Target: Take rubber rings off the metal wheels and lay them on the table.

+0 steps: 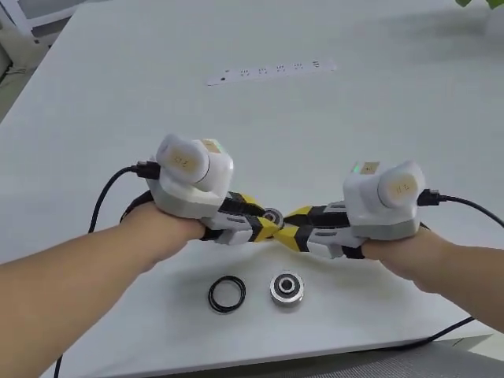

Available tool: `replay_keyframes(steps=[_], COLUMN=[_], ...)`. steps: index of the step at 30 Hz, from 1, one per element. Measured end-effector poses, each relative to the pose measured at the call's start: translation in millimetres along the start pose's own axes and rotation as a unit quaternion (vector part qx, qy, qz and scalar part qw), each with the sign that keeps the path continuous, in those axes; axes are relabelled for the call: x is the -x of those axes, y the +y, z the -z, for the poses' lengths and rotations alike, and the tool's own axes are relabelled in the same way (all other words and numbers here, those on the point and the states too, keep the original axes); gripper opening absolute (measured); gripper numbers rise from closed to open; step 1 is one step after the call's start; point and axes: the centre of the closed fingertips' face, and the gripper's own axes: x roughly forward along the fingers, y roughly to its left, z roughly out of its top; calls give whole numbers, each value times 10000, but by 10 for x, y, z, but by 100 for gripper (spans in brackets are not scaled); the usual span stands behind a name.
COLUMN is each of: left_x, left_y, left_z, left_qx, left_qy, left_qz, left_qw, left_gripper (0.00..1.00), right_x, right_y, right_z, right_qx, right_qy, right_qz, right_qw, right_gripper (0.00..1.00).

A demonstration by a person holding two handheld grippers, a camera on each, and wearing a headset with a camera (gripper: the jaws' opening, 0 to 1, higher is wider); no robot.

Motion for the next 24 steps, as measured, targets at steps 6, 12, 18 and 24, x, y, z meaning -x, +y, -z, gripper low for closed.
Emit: replay_keyframes(steps=[6,12,18,24], left_x=[-11,-17,-17,-15], left_y=[41,52,58,50], left_z=[12,10,12,12], left_qx=[-157,-392,-424,-366], left_qy=[37,60,54,23], left_qz=[-126,-200,-256,-276], left_qw=[9998,9990,9988,9989], left_gripper=[14,14,14,14], right_x=[-5,5,14,26], right_y=[-3,-19,-18,-47], right_z=[0,18,19,38], right_qx=[22,184,205,167], right_qy=[-20,1,-15,0], right_qz=[27,145,180,283], right_qw=[10000,9997,9996,9995], right_gripper=[15,12,10,2])
